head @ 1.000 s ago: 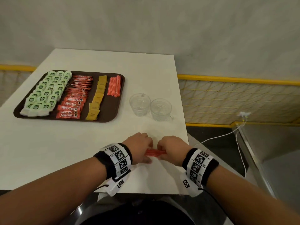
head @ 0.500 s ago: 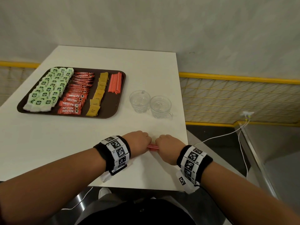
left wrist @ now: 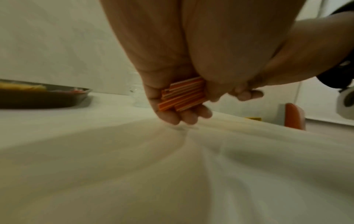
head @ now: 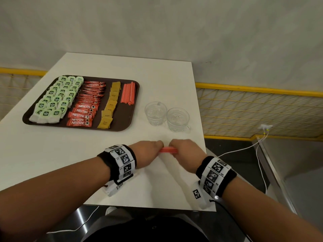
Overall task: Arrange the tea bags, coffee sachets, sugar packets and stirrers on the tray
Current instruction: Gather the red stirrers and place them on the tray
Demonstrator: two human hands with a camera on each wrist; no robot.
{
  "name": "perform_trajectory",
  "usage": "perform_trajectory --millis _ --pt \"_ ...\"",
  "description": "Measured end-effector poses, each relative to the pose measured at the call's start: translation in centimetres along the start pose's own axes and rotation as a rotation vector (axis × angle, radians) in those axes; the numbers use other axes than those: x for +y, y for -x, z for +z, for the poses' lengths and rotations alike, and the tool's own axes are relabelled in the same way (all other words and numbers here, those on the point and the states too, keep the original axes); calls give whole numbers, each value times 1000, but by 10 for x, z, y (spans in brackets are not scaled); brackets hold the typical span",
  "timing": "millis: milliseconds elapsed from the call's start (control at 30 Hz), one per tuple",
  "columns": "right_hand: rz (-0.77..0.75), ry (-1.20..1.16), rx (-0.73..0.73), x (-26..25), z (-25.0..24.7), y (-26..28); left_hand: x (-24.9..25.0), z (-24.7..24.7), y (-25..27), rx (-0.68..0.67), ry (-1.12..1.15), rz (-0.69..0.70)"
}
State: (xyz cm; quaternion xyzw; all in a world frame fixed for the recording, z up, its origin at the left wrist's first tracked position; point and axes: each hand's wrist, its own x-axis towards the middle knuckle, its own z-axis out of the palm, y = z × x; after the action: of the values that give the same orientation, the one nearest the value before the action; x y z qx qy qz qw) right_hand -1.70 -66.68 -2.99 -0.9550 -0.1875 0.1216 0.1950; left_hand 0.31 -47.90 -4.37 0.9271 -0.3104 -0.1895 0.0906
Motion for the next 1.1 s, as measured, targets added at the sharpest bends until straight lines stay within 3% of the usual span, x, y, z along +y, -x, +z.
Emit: perform_trajectory --millis 133,333,600,800,1100 --pt "-75 -300 247 -21 -27 -14 -22 -11 10 165 333 -39" --pt "-99 -319 226 -57 -15 -51 -57 -16 16 287 466 2" --pt "-38 -244 228 -81 6 -84 -88 -22 20 224 634 19" --pt "-68 -426 338 -108 -7 -100 -108 -42 16 248 858 6" --pt "-50 -369 444 -134 -25 -124 -129 -79 19 284 787 88"
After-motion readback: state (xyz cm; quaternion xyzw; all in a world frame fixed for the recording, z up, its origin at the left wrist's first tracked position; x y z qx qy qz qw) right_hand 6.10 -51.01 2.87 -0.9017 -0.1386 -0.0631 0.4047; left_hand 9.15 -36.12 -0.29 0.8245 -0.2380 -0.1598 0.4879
